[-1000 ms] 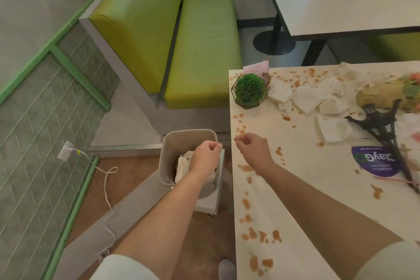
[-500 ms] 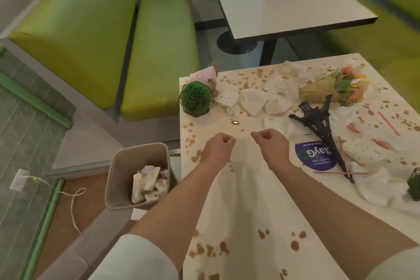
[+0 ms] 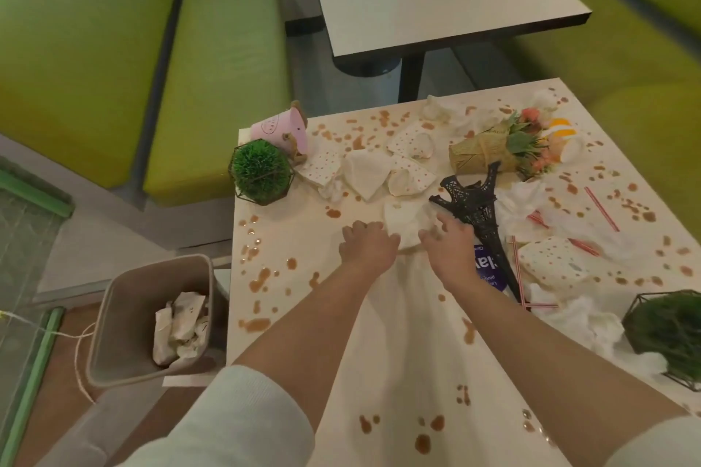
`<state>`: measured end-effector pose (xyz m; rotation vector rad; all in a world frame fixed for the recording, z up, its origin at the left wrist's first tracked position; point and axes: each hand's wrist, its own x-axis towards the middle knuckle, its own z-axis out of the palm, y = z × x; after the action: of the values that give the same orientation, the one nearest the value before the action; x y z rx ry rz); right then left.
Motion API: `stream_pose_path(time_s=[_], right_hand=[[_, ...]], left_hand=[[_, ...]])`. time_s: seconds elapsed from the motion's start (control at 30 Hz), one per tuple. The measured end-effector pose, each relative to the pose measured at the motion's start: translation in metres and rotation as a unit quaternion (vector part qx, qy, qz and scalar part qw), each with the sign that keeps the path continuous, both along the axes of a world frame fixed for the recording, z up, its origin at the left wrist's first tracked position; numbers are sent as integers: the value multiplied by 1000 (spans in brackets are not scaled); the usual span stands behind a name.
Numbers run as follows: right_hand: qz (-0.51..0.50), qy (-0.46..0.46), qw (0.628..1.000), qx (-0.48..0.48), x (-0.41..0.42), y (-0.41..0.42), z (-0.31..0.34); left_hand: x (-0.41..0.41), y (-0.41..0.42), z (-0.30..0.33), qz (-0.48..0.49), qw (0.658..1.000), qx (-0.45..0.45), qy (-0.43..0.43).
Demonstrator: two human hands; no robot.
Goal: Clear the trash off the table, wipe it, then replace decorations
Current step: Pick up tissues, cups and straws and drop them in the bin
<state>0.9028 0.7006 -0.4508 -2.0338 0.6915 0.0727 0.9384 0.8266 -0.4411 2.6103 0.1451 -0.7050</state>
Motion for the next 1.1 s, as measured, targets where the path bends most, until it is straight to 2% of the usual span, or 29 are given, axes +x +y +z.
stream_pose_path(time_s=[0.13,0.23,0.37,0.5,0.63,0.77,1.1], right_hand=[[34,13,999,-10,5,-8,-3],[23,-2,1000,-12,7,-11,-5],[-37,-36,998,33,6,-9,-6],[-85,-65,993,56,3,3,2],[-81,-64,990,98,-2,25,10],[-58,-55,980,182,-9,49,13],[33,-57,974,217,-32,158,35]], left_hand=[[4,-19,-4,18,1000,15,-17],[6,-26,-6,40,999,9,-27],[3,-30,-1,106,991,-68,-44],[-2,-21,3,172,967,-179,-52],[-14,4,10,231,928,-287,-51],[-28,42,17,237,920,-299,-94],[-62,156,28,312,882,-327,-134]])
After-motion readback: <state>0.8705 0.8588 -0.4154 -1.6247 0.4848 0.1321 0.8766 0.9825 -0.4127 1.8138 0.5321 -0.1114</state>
